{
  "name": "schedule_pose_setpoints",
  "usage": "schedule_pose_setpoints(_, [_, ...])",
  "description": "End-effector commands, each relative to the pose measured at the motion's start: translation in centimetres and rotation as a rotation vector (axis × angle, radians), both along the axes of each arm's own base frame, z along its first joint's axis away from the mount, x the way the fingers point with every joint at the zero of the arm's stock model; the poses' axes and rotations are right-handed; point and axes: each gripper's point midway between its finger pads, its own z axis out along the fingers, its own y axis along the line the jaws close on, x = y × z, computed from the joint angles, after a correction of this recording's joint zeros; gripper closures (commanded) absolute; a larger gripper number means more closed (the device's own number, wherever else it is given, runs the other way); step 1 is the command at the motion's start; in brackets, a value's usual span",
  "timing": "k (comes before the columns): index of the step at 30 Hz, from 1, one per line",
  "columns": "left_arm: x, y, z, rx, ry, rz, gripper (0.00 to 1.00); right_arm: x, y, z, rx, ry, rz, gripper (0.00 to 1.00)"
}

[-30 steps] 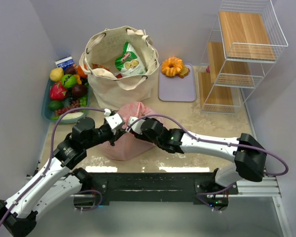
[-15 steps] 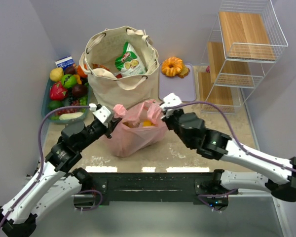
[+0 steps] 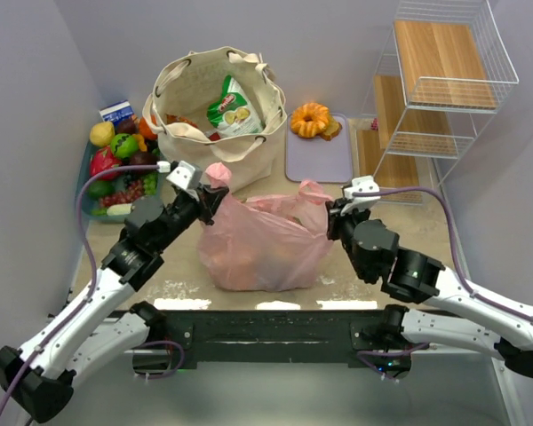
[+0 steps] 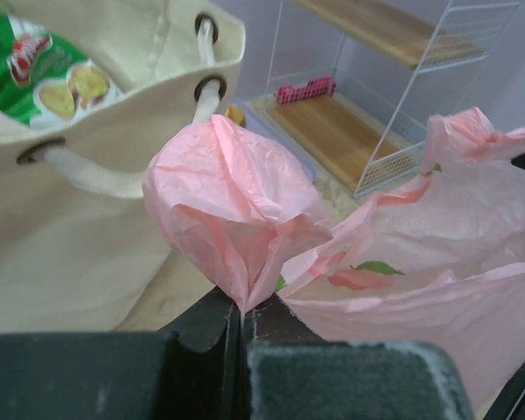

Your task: Place the mixed food into the grocery bags and tie them

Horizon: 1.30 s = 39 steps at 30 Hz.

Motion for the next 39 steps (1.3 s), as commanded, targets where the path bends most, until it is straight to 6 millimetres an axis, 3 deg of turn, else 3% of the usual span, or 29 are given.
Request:
schedule_pose_setpoints(1, [2.1,-0.4,-2.6,-0.085,0.075,-0.028,1.0,-0.5,0.8,-1.0,0.072,-0.003,0.05,1.0])
schedule_pose_setpoints(4, [2.4,-0.7,-3.8,-0.1,0.083,-0.07,1.0,-1.4,2.6,-0.2,0.081,-0.049,0.194,0.99])
schedule_pose_setpoints(8, [2.1,-1.8,-4.0,-0.096,0.096,-0.135,1.0,-2.0,4.2,0.5,0.035,-0.047,0.29,0.76])
schedule_pose_setpoints(9, [1.9,-2.1,-3.4,-0.098,0.088,-0.159,1.0,-2.1,4.5,0.2,-0.016,-0.038,0.315,0.66])
schedule_pose_setpoints(11, [1.9,-2.3,-3.6,-0.083,0.111,-0.174,1.0,-2.2,5.9,1.4,-0.052,-0.037,0.382,0.52])
schedule_pose_setpoints(12, [1.7,-2.5,-3.3,-0.073,0.125,-0.19,1.0,-2.3,6.0,1.2,-0.107,-0.027,0.406,0.33])
schedule_pose_setpoints(16, [1.6,-2.7,-3.5,-0.016,0.162,-0.224,1.0,-2.1,7.3,3.6,-0.179,-0.062,0.497,0.07])
schedule_pose_setpoints(17, [1.5,-2.6,-3.4,-0.006,0.164,-0.228,1.0,-2.2,8.1,3.2,-0.208,-0.052,0.542,0.03])
schedule_pose_setpoints(19, [1.1,-2.7,-3.4,0.022,0.166,-0.253,1.0,-1.8,8.4,3.9,-0.252,-0.07,0.576,0.01])
schedule_pose_setpoints(20, [1.0,-2.7,-3.2,0.028,0.158,-0.263,1.0,-2.3,9.5,3.1,-0.279,-0.048,0.653,0.01])
schedule_pose_setpoints(24, [-0.1,-3.0,-3.9,0.083,0.18,-0.331,1.0,-2.4,10.5,3.2,-0.359,-0.09,0.775,0.01])
schedule_pose_setpoints(28, [-0.7,-3.3,-3.9,0.123,0.157,-0.387,1.0,-0.8,10.5,3.6,-0.389,-0.093,0.835,0.01])
schedule_pose_setpoints(33, [-1.1,-3.3,-4.1,0.185,0.158,-0.436,1.0,1.0,10.5,2.8,-0.421,-0.049,0.914,0.01])
schedule_pose_setpoints(39, [-0.8,-3.2,-4.8,0.202,0.179,-0.432,1.0,-0.6,11.9,2.2,-0.371,-0.013,1.055,0.01])
